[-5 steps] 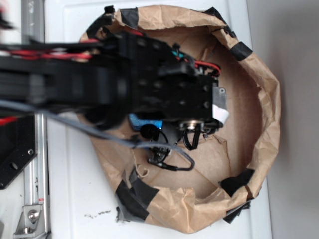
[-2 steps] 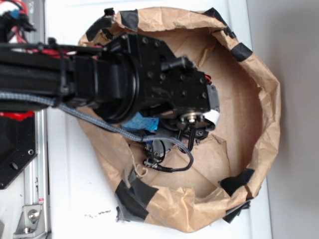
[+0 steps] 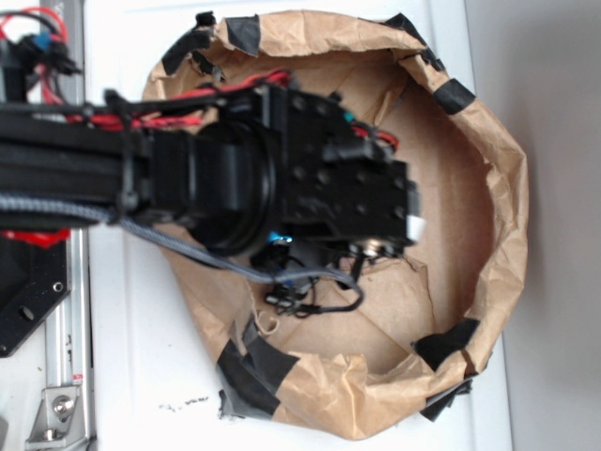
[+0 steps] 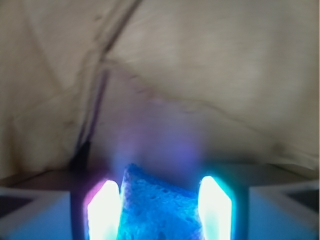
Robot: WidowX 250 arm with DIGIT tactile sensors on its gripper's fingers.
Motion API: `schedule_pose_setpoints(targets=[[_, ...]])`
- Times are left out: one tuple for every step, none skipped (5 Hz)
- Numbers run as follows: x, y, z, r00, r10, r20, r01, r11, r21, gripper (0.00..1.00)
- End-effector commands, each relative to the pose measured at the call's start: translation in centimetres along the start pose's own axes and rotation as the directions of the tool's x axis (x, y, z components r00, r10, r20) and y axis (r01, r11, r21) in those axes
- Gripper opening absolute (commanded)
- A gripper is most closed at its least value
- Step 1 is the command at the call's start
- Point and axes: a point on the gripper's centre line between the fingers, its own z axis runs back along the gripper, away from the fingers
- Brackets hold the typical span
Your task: Grab the blue sponge.
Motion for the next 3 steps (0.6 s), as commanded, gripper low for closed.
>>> schedule_pose_setpoints(targets=[[1.14,1.01,10.93,0.944,0.079,0.321,-0.086,0.996,0.008,0.0],[0.83,0.3,11.16,0.926,0.162,0.341,-0.166,0.986,-0.018,0.0],[0.66,0.06,10.42,0.931,0.179,0.318,-0.184,0.983,-0.015,0.0]])
